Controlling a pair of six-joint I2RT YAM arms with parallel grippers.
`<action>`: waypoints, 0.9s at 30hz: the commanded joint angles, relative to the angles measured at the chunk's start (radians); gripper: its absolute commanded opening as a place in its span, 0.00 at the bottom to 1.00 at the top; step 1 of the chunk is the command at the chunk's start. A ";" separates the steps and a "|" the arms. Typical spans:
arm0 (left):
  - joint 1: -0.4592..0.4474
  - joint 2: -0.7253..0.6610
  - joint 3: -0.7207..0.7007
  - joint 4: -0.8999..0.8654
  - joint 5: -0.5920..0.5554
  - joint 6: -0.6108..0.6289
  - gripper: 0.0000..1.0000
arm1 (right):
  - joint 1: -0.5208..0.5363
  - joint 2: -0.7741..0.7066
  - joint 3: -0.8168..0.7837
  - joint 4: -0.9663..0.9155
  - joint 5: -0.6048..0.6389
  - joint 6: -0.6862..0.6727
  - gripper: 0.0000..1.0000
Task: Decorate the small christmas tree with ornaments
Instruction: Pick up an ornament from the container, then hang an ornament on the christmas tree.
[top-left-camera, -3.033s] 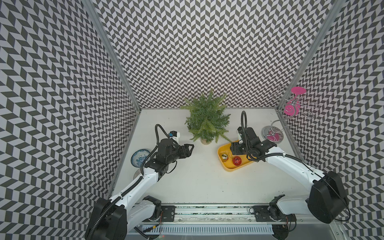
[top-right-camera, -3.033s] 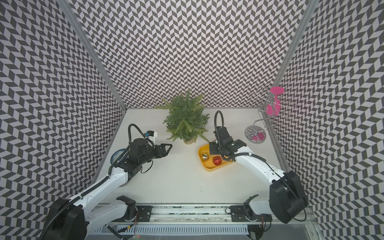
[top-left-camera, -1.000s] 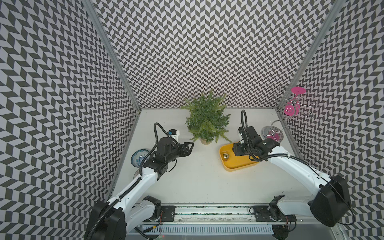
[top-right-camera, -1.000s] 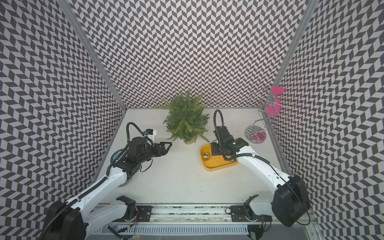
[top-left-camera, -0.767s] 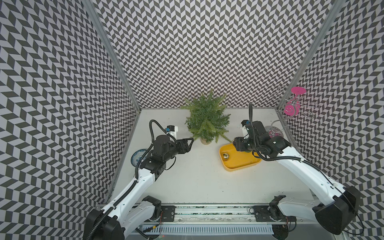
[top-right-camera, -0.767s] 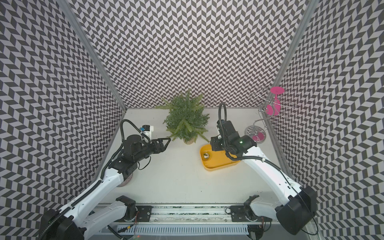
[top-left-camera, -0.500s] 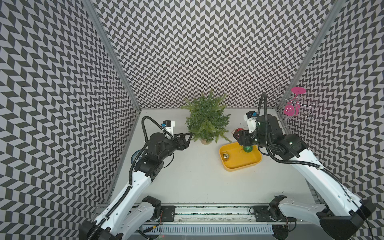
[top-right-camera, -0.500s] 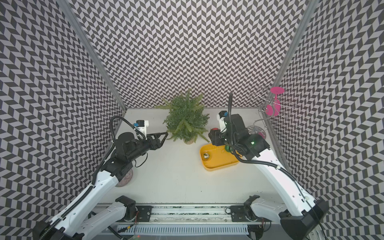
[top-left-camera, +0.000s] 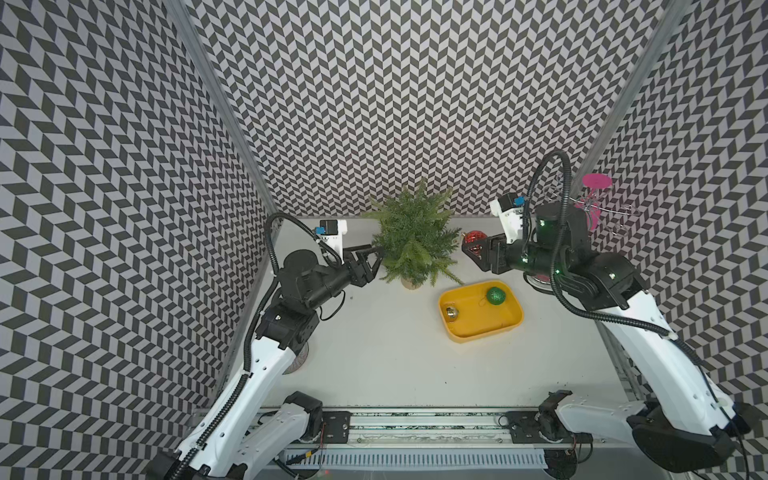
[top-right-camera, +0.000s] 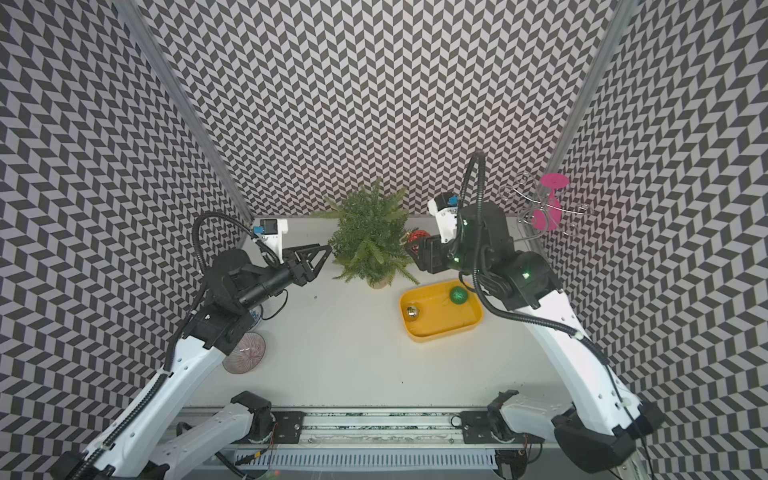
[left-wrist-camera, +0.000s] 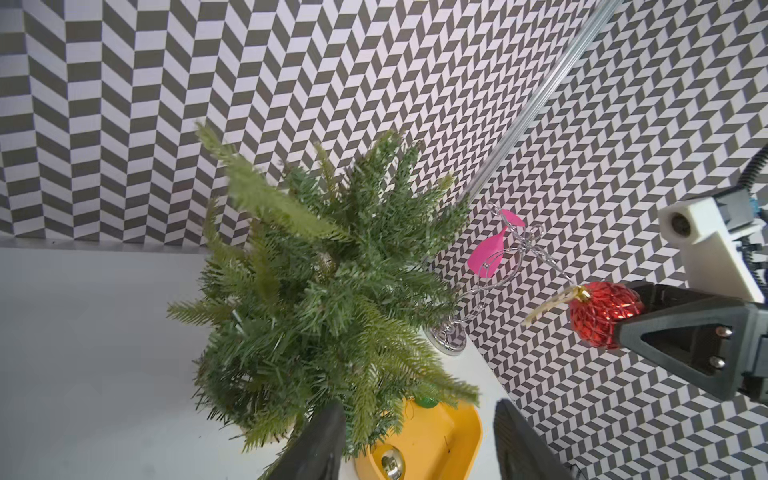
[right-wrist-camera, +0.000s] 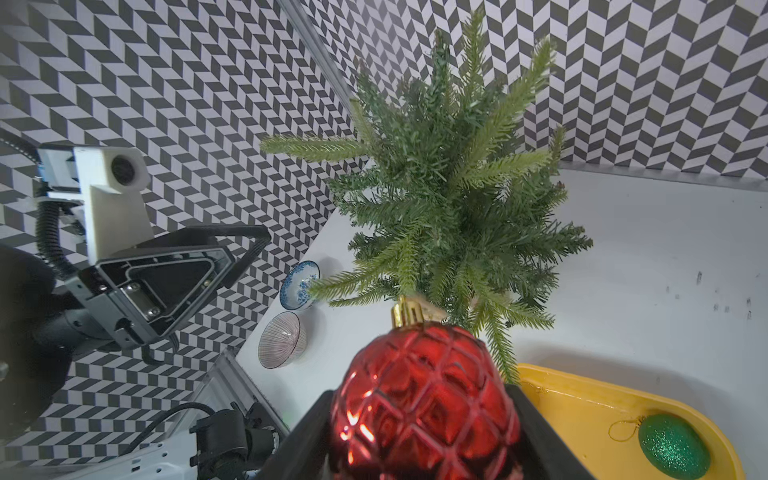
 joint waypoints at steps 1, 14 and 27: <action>-0.013 0.018 0.044 0.003 0.042 0.006 0.59 | 0.006 0.045 0.063 0.040 -0.022 -0.020 0.59; -0.047 0.095 0.131 0.011 0.077 -0.005 0.61 | 0.006 0.204 0.265 0.080 -0.012 -0.027 0.59; -0.047 0.291 0.408 -0.205 0.085 0.038 0.61 | 0.007 0.305 0.391 0.116 -0.028 -0.021 0.59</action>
